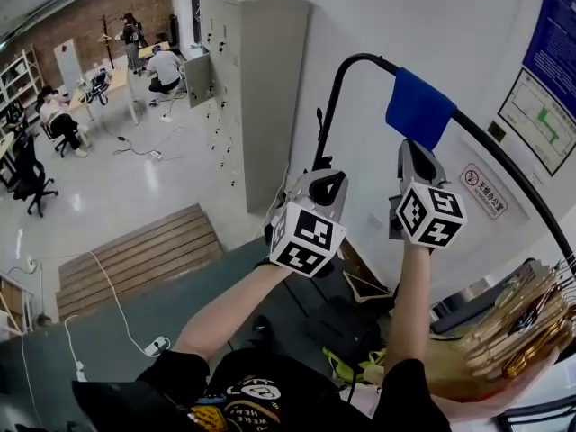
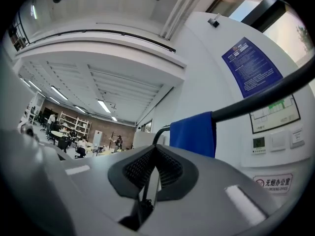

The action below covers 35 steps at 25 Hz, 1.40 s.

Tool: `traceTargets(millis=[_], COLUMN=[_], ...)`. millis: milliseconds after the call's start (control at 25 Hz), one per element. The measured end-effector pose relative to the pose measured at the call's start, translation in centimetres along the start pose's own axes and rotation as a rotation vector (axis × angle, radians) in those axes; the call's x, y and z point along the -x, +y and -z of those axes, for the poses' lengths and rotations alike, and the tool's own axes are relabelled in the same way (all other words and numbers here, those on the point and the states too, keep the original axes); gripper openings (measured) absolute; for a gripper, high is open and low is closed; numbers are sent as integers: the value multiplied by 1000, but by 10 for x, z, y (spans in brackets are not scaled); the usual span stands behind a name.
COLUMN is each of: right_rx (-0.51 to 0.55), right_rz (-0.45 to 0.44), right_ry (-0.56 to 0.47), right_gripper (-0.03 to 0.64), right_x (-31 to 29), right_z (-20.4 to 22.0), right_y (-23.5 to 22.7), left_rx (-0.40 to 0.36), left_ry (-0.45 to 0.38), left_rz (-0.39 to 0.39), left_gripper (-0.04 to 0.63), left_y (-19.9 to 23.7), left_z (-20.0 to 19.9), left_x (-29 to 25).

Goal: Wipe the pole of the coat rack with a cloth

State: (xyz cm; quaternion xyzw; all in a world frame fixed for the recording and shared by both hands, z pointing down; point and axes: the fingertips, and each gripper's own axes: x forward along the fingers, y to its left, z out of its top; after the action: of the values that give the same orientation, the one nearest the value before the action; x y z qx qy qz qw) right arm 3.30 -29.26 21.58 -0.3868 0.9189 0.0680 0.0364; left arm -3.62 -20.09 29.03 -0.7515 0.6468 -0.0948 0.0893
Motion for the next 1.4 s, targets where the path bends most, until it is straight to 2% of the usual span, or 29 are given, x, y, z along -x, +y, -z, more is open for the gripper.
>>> traceTargets(millis=[120,240,360,560,720,800,1000,1400], right_rx=[38,25,5,33,71,69,88,120], right_rz=[45,112,181,250,364,391,394,315], right_ry=[-13,17,29,-21,-33,-30,-18,22], right_gripper=[2,1,0,0,0,0,0,0], right_x=[-36,-68,-87,-93,-88,-93,-119,-189], right_z=[-22,-36,-48,-67,-73,-73,-68,-51], right_y=[-13,-38,-61,-65,-78,-80,-69,-35], left_rx=[27,47,34,24,32,33,46,65], left_ry=[-26,-70,-114,-138,-131,-135,-138,-144], left_rz=[20,40,67,123,151,156,154,117], left_gripper=[3,3,2,2,3,3,2,3], left_y=[31,59,79,96,101,106,118,146], left_z=[-6,-15,-24,-23,-14,-12,-10,-8], left_x=[-22,-43,-61,-84,-95,-95,-101,-104])
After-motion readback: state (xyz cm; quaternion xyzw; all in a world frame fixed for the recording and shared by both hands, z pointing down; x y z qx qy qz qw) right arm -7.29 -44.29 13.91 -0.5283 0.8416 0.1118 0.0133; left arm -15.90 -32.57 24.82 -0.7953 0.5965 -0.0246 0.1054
